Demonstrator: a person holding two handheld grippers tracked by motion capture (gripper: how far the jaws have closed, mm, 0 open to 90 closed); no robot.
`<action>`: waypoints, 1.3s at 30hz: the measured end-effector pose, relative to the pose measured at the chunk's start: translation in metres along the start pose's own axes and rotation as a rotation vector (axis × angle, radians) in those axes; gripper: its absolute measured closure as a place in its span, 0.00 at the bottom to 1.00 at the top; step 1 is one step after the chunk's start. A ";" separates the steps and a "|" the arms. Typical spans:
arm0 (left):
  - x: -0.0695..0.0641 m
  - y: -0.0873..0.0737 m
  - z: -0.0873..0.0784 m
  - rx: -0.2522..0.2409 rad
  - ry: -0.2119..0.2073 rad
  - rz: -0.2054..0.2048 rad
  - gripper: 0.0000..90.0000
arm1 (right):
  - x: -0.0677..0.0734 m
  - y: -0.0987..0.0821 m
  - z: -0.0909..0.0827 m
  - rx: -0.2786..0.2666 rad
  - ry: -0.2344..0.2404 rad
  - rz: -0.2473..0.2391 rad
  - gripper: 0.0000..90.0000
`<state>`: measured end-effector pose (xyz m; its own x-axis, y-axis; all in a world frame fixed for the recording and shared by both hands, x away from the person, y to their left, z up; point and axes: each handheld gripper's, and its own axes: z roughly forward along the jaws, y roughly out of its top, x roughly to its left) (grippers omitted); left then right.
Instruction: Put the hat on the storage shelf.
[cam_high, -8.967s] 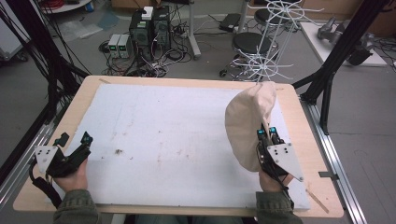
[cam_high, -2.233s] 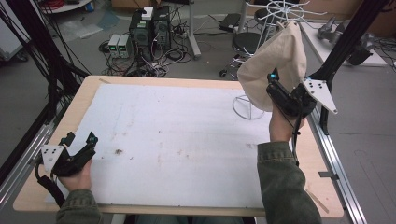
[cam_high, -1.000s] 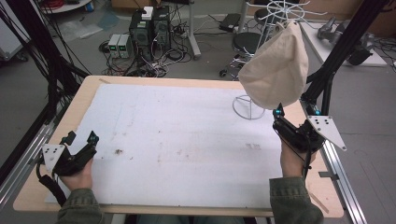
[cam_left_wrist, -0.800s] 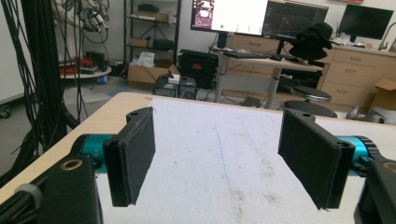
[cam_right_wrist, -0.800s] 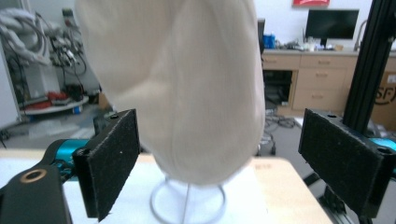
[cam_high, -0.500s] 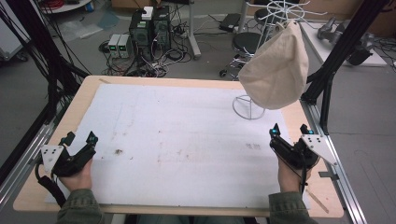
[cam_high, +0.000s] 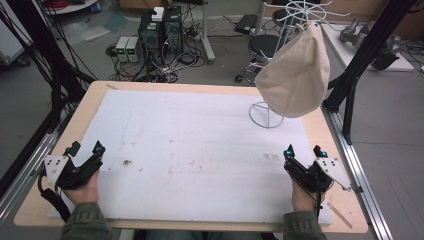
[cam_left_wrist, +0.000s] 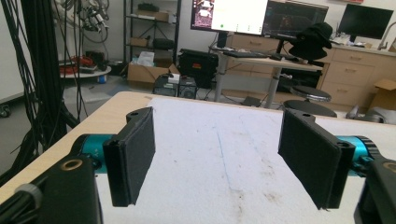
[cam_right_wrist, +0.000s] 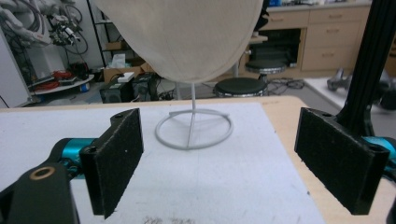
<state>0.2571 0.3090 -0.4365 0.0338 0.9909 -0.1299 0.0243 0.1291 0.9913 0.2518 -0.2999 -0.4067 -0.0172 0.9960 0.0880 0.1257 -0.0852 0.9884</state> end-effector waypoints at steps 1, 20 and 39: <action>0.000 0.000 0.000 -0.001 0.000 0.002 0.30 | 0.001 -0.001 0.000 0.009 0.000 0.007 0.15; 0.000 0.000 0.001 0.001 -0.002 0.002 0.30 | 0.003 -0.003 -0.001 0.015 -0.015 -0.008 0.15; 0.000 0.000 0.000 0.001 -0.003 0.004 0.30 | 0.004 -0.003 -0.002 0.026 -0.004 -0.010 0.15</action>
<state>0.2572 0.3091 -0.4368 0.0368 0.9913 -0.1265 0.0255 0.1256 0.9918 0.2493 -0.2961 -0.4090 -0.0151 0.9969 0.0772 0.1512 -0.0741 0.9857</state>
